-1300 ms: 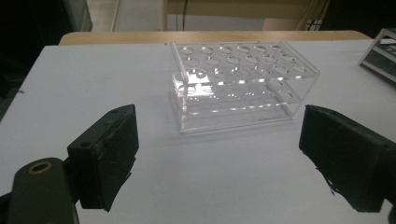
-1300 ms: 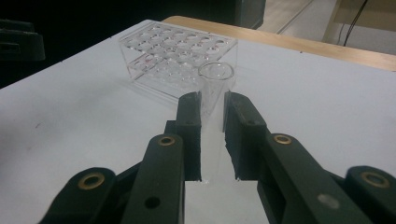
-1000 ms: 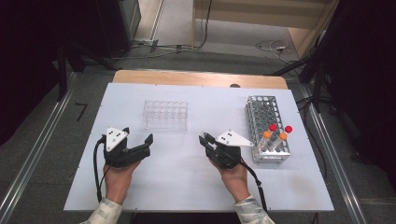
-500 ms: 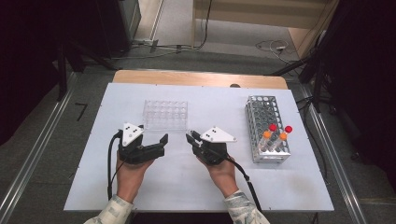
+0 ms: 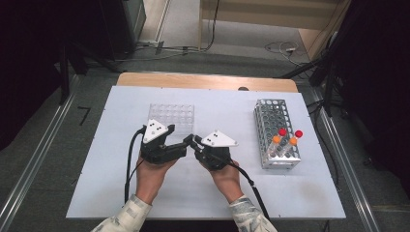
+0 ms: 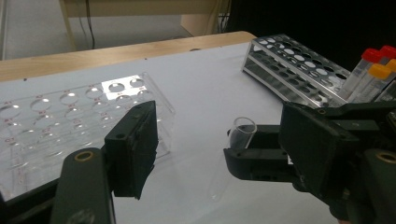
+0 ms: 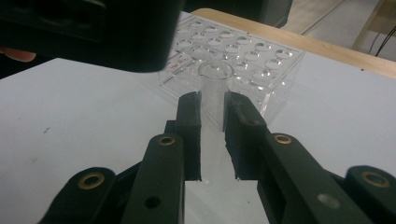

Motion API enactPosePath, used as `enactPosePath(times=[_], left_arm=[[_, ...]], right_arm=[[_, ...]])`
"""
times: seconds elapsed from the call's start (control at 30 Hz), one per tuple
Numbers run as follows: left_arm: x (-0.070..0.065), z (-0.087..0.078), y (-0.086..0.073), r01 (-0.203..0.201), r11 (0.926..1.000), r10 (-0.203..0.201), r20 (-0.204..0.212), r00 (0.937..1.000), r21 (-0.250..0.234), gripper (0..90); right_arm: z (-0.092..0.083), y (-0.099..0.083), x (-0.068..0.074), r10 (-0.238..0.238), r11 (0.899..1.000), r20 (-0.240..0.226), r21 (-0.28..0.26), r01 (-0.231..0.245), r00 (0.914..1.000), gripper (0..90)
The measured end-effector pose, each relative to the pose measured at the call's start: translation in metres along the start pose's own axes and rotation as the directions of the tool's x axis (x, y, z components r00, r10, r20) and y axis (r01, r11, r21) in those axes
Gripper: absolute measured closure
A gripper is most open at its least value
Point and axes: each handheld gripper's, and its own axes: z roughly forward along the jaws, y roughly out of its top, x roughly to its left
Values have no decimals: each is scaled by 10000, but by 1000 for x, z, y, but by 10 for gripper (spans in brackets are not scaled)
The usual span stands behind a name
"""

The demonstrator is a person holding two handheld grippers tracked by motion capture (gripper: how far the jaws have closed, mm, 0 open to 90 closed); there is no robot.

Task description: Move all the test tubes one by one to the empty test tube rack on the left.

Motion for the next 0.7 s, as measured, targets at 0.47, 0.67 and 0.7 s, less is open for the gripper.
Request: enactPosePath(times=[0.47,0.67,0.7], left_arm=[[-1,17,3,-214,9974,170,644,9978,689,629],[0,18,3,-156,9961,86,804,9967,871,681],[1,19,3,-182,9958,106,842,9964,898,701]], right_arm=[[1,1,2,-88,9999,29,-127,89,10000,735],[1,1,3,-125,9998,70,-153,126,9999,735],[1,1,3,-159,9998,84,-133,160,9998,735]])
